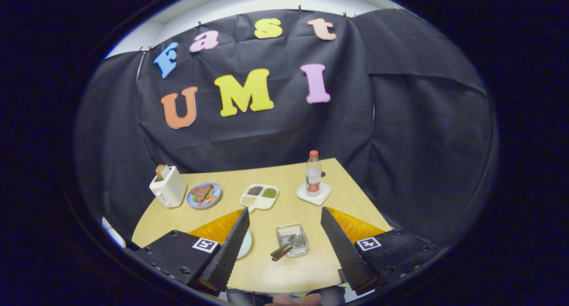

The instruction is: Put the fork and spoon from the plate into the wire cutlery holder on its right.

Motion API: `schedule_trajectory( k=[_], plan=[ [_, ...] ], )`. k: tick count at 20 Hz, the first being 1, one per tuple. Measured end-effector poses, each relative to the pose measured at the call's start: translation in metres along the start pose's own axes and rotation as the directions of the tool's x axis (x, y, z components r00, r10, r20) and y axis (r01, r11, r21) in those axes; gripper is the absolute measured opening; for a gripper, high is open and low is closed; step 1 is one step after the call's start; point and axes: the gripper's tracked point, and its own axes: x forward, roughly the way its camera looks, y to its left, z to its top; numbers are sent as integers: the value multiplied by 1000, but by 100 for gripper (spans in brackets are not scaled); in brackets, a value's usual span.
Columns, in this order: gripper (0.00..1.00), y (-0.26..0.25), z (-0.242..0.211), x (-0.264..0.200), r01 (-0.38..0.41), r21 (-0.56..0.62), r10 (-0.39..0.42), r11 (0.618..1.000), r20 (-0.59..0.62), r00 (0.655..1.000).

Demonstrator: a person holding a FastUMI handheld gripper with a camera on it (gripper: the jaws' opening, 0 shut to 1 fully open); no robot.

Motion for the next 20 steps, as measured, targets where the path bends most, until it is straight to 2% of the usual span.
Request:
schedule_trajectory(
  k=[3,6,8,13,16,18,20],
  plan=[
    [97,15,4,-31,3,-58,6,998,157,988],
    [96,33,-4,-52,5,-52,9,999,267,964],
    [96,36,-11,-52,58,-58,-34,997,344,938],
    [96,73,-53,-45,75,-56,-47,996,397,917],
    [96,86,-52,-49,91,-64,-52,994,456,889],
    [96,97,-44,-58,105,-70,-54,992,516,855],
    [95,114,-48,-63,100,-88,-39,991,527,849]
  ],
)
